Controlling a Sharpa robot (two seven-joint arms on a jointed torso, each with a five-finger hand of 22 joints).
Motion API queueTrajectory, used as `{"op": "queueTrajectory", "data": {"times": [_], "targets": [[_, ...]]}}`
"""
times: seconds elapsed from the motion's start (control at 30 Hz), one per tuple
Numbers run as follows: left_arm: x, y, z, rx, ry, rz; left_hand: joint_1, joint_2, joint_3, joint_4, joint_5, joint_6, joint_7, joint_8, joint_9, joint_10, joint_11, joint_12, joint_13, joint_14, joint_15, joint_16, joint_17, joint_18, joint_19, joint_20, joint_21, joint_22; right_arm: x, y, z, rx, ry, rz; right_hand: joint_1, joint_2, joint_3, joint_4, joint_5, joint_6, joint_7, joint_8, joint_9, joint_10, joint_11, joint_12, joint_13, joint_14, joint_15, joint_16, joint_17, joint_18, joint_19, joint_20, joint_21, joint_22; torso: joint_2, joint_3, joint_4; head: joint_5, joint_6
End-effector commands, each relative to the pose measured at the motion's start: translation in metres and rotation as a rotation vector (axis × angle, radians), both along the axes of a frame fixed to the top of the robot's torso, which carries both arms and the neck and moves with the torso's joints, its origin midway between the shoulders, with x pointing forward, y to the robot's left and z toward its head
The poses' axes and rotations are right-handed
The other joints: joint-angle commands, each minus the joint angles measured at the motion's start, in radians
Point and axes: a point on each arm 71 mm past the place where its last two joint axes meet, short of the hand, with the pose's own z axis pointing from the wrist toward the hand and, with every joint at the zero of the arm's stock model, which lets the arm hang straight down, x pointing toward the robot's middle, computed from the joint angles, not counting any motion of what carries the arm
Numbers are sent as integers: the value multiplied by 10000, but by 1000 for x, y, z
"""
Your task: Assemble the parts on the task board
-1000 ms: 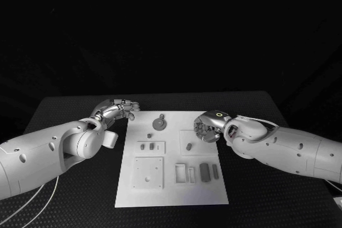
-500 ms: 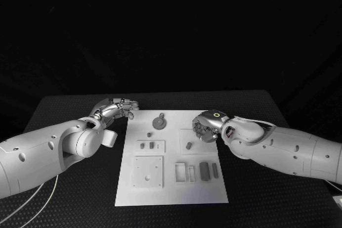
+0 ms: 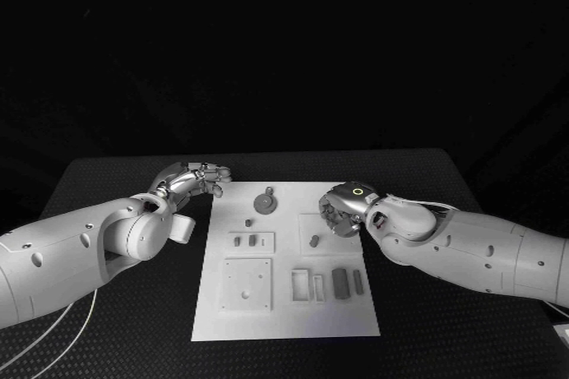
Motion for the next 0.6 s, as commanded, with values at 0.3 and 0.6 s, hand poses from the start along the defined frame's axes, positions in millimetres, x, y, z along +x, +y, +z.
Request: {"op": "queueTrajectory", "data": {"times": [0.3, 0.6], "targets": [[1, -1, 1, -110, -28, -66, -10, 77, -50, 11, -32, -79, 11, 21, -6, -9, 5, 23, 8, 19, -24, -75, 18, 166, 3, -10, -39, 11, -9, 3, -13, -442, 348, 164, -14, 5, 198, 20, 8, 164, -26, 42, 34, 186, -58, -14, 182, -61, -160, 219, 37, 154, 111, -63, 164, 185, 4, 2, -2, 7, 7], [2, 2, 1, -72, -31, 16, -18, 84, -58, 13, -30, -90, 16, 19, -9, -13, 5, 23, 8, 29, -25, -83, 25, 166, 12, -10, -46, 13, -9, 3, -5, -130, 180, 164, -49, -30, 241, 40, 3, 216, -45, 43, 59, 246, -84, -29, 259, -40, -186, 307, 42, 154, 159, -94, 222, 200, 2, -9, 0, 35, 14]]}}
